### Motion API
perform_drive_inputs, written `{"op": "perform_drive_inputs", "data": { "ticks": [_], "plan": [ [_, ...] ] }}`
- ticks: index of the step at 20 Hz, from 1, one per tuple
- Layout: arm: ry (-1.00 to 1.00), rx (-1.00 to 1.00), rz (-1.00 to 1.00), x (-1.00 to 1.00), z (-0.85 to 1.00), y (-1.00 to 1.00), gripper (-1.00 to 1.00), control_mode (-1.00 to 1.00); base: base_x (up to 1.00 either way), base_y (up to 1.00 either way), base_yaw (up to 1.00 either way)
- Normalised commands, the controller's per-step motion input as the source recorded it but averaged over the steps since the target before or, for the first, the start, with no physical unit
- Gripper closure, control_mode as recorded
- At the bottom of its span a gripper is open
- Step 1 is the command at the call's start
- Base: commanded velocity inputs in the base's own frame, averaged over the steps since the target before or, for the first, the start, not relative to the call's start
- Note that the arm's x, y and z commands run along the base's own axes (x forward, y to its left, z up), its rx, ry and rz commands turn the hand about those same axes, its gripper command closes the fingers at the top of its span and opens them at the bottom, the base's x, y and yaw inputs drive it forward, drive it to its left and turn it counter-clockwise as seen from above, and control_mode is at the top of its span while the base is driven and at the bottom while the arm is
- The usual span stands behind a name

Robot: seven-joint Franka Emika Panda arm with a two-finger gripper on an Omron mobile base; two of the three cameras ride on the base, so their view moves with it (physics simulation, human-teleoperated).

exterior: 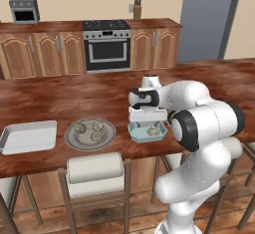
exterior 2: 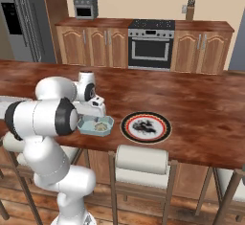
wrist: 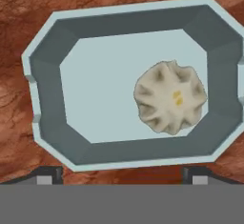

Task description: Place two dumplings into each of the tupperware containers and then place the containers in the fridge.

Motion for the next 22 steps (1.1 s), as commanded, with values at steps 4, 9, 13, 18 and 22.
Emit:
{"op": "perform_drive_inputs", "data": {
  "ticks": [4, 9, 13, 18, 22],
  "plan": [
    [0.00, 0.00, 0.00, -0.11, 0.37, 1.00, -1.00, -1.00, 0.00, 0.00, 0.00],
    [0.00, 0.00, 0.00, 0.00, 0.09, 0.97, -1.00, -1.00, 0.00, 0.00, 0.00],
    [0.01, -0.01, 0.01, 0.00, -0.02, 0.92, -1.00, -1.00, 0.00, 0.00, 0.00],
    [0.00, 0.00, 0.00, 0.00, 0.00, 0.69, -1.00, -1.00, 0.00, 0.00, 0.00],
    [0.00, 0.00, 0.00, 0.01, -0.18, 0.31, -1.00, -1.00, 0.00, 0.00, 0.00]
  ]
}}
